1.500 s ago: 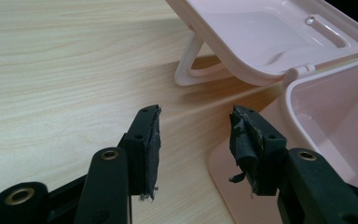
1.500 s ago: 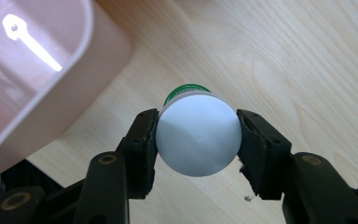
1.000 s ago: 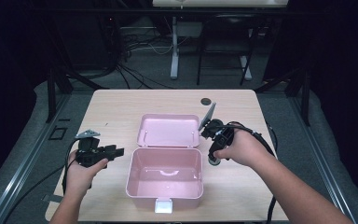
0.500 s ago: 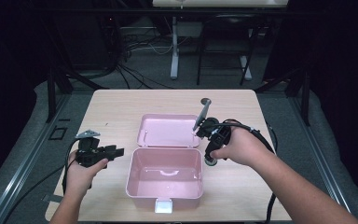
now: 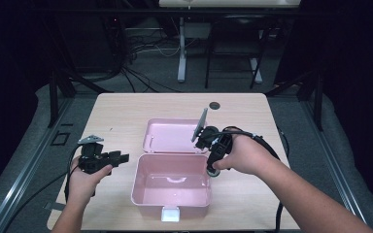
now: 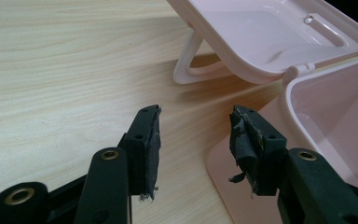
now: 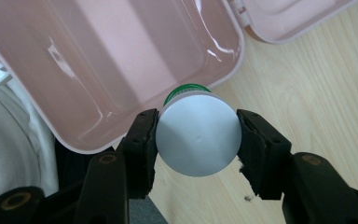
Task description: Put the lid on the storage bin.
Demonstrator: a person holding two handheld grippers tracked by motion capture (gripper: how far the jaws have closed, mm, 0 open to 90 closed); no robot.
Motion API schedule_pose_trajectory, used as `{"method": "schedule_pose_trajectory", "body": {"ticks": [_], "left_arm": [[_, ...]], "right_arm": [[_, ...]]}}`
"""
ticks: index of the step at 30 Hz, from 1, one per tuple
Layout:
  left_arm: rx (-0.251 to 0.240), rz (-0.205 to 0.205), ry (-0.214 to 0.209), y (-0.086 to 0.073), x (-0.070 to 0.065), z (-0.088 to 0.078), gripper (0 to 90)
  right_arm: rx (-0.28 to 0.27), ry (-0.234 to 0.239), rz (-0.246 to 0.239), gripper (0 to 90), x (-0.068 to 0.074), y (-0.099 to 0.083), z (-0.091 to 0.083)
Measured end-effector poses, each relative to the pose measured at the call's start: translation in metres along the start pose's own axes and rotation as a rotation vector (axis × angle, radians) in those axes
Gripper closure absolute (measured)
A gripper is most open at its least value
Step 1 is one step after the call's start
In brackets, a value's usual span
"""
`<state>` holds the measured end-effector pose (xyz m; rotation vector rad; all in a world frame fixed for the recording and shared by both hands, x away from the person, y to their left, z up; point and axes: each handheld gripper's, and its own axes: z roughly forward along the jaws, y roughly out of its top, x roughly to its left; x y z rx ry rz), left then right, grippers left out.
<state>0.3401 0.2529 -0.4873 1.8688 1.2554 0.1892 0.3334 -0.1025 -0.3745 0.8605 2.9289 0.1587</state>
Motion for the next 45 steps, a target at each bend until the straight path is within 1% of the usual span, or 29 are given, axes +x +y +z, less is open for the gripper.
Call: {"method": "schedule_pose_trajectory", "body": {"ticks": [10,13,21,27,29,31,33,35,42,45], "left_arm": [[0.003,-0.002,0.001,-0.001,0.001,0.001,53.0],[0.004,-0.003,0.001,-0.001,0.001,0.001,53.0],[0.006,-0.006,-0.001,-0.001,0.002,0.001,53.0],[0.004,-0.01,-0.001,-0.001,0.003,0.001,53.0],[0.004,-0.011,-0.002,-0.001,0.003,0.001,52.9],[0.003,-0.011,-0.002,-0.001,0.003,0.001,53.0],[0.003,-0.01,-0.003,-0.001,0.003,0.001,52.9],[0.004,-0.012,-0.002,-0.001,0.003,0.001,52.9],[0.006,-0.018,0.002,-0.002,0.005,0.002,52.8],[0.005,-0.018,0.001,-0.002,0.005,0.002,52.8]], "right_arm": [[0.01,0.006,-0.135,50.3,0.016,0.015,0.004],[0.013,0.004,-0.155,50.3,0.02,0.018,0.007],[0.018,0.022,-0.17,50.3,0.027,0.026,0.013],[0.025,0.023,-0.202,50.3,0.031,0.032,0.017],[0.026,0.029,-0.198,50.3,0.032,0.033,0.019],[0.029,0.031,-0.199,50.3,0.033,0.034,0.021],[0.03,0.024,-0.204,50.3,0.034,0.035,0.024],[0.034,0.022,-0.217,50.3,0.034,0.036,0.026],[0.039,0.034,-0.236,50.3,0.034,0.038,0.034],[0.049,0.038,-0.249,50.4,0.035,0.038,0.038]]}}
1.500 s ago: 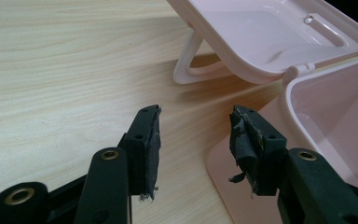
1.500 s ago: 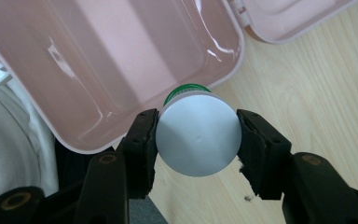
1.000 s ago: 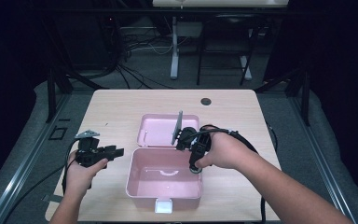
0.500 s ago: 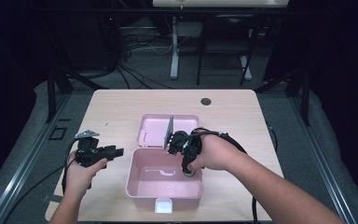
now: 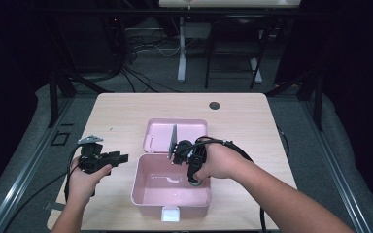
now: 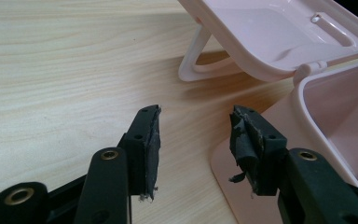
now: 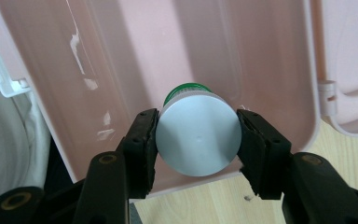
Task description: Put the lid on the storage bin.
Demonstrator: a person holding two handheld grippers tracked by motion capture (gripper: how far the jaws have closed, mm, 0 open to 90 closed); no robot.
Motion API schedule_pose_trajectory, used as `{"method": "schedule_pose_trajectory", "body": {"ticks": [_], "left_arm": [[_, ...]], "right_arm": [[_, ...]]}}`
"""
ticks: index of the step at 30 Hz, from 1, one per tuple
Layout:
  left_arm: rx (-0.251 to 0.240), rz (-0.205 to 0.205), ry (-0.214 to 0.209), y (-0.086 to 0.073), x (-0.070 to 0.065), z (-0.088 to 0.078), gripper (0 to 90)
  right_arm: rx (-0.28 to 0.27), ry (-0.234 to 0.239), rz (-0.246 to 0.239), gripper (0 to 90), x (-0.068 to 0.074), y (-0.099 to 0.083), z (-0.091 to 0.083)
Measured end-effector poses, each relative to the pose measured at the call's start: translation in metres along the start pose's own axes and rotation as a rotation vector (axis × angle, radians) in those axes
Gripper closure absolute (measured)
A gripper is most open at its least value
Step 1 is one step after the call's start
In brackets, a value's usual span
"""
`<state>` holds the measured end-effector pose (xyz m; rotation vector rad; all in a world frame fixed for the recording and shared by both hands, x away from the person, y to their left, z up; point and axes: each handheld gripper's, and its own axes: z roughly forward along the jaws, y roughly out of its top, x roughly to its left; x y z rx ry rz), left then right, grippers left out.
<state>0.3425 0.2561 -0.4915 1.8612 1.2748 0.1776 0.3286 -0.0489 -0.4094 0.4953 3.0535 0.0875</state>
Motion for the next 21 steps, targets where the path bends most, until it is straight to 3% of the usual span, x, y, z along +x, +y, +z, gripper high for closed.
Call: {"method": "schedule_pose_trajectory", "body": {"ticks": [21], "left_arm": [[0.003,0.0,0.001,0.0,0.001,0.001,52.7]], "right_arm": [[0.034,0.015,-0.041,50.4,0.0,-0.002,0.035]]}}
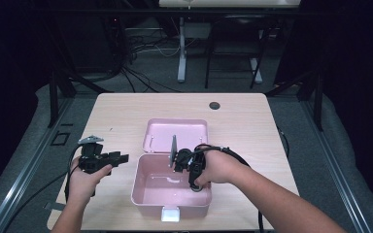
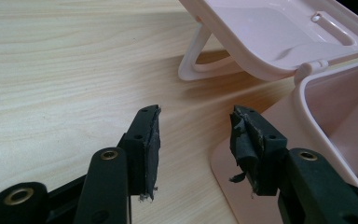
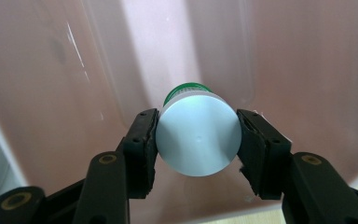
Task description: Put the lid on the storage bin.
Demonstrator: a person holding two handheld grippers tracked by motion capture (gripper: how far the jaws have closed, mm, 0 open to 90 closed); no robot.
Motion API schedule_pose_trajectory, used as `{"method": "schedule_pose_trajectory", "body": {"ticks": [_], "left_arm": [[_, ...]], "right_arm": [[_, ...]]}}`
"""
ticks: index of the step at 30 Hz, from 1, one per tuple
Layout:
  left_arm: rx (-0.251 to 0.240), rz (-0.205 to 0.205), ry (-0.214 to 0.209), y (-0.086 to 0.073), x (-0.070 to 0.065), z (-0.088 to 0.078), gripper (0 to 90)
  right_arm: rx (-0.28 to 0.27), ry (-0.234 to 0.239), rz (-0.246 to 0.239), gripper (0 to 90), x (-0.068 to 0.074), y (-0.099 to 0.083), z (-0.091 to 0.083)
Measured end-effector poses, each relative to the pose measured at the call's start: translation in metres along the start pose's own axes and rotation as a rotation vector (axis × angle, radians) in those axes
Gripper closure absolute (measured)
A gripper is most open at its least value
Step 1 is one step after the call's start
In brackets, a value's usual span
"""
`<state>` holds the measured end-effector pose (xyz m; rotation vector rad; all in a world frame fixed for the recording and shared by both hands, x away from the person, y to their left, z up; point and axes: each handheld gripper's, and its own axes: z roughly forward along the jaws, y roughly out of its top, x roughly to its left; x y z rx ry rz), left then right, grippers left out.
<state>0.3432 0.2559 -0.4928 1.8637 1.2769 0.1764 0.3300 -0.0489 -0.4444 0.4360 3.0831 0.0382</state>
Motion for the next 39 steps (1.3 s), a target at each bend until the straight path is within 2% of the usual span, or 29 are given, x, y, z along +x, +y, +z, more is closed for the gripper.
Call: {"method": "schedule_pose_trajectory", "body": {"ticks": [9,21,27,39], "left_arm": [[0.0,-0.005,0.001,0.0,0.001,0.001,52.7],[0.009,-0.006,0.0,-0.001,0.001,0.002,52.7],[0.01,-0.006,0.0,-0.001,0.001,0.003,52.7],[0.01,-0.006,-0.001,-0.001,0.001,0.003,52.7]], "right_arm": [[0.018,0.004,-0.04,50.4,0.001,0.001,0.016],[0.031,0.009,-0.067,50.4,0.003,0.002,0.029],[0.035,0.0,-0.086,50.4,0.004,0.004,0.03],[0.045,-0.017,-0.161,50.4,0.008,0.007,0.036]]}}
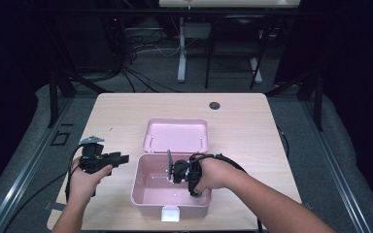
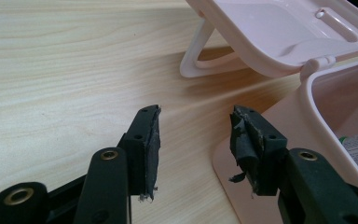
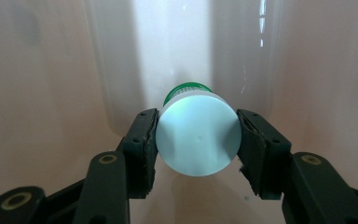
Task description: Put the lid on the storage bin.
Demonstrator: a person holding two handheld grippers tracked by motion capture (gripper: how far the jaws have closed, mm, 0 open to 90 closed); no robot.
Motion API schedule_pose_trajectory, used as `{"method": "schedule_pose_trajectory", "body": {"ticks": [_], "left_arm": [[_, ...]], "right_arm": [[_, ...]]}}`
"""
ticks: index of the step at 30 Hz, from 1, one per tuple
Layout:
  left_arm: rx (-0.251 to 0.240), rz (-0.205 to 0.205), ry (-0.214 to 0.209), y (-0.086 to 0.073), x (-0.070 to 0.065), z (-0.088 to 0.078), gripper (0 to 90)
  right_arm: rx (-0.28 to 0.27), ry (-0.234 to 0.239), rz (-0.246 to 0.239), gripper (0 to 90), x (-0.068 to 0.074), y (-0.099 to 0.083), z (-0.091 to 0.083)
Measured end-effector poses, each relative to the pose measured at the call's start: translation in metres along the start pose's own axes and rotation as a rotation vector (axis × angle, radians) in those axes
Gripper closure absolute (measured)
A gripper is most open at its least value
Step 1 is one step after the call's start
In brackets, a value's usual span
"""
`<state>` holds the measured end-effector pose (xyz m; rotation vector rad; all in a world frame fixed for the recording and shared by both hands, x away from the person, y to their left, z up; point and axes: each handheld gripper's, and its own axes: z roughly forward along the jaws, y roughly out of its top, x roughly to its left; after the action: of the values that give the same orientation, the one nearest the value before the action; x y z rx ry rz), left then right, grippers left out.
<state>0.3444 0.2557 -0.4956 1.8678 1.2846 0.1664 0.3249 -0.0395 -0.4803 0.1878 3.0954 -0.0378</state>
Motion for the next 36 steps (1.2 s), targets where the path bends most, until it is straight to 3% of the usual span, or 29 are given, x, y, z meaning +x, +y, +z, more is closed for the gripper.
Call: {"method": "schedule_pose_trajectory", "body": {"ticks": [17,36], "left_arm": [[0.007,-0.001,0.0,0.0,0.0,0.001,52.7],[0.006,0.0,-0.001,0.0,0.0,0.001,52.6]], "right_arm": [[-0.018,-0.001,-0.033,50.4,0.002,-0.003,0.009],[0.023,-0.037,-0.067,50.3,0.001,0.0,0.019]]}}
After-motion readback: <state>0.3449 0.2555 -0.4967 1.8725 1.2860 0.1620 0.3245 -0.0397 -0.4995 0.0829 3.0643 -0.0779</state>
